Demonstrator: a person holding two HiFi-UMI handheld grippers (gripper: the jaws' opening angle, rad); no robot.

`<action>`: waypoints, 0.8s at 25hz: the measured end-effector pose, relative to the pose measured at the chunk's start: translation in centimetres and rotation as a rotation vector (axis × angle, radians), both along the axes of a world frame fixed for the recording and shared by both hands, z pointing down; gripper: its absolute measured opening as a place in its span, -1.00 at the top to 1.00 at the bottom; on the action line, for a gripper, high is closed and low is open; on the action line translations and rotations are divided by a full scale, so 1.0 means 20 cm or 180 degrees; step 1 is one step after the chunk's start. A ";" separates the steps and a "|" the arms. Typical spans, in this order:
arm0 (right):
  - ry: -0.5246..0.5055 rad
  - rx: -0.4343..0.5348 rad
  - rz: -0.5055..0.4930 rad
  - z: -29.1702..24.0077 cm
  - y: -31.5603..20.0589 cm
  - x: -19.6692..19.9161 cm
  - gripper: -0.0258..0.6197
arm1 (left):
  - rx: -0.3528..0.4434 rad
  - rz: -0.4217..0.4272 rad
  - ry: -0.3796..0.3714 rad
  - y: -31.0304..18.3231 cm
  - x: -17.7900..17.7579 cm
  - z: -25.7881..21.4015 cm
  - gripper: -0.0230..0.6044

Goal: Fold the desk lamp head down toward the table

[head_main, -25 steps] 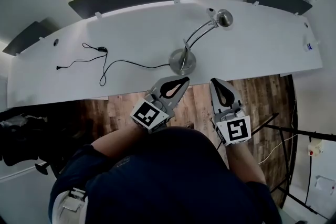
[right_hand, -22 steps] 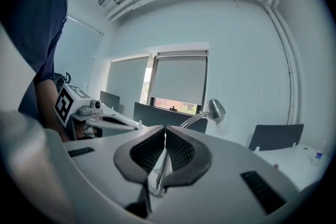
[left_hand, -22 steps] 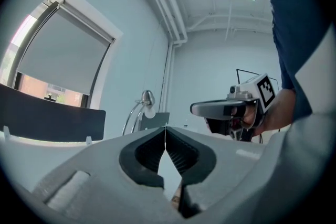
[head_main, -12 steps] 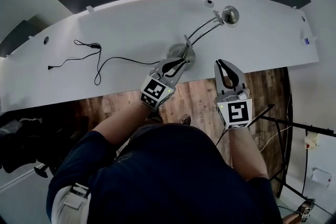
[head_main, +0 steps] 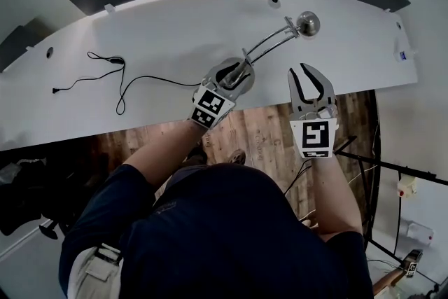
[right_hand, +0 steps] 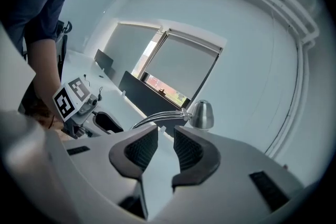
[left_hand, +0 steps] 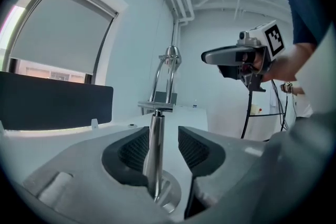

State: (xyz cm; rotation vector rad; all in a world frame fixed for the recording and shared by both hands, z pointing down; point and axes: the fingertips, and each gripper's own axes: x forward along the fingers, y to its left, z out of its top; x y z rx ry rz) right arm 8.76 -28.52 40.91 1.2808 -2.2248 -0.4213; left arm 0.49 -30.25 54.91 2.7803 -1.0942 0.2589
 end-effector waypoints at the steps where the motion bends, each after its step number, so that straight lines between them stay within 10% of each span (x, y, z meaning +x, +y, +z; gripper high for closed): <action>1: 0.0103 0.0017 0.0006 0.00 -0.02 0.00 0.63 | 0.0002 -0.0010 0.0005 -0.02 0.00 0.00 0.42; 20: 0.2519 0.0940 -0.0210 0.00 -0.37 -0.07 0.54 | 0.0138 -0.0094 -0.0136 -0.16 0.07 0.03 0.55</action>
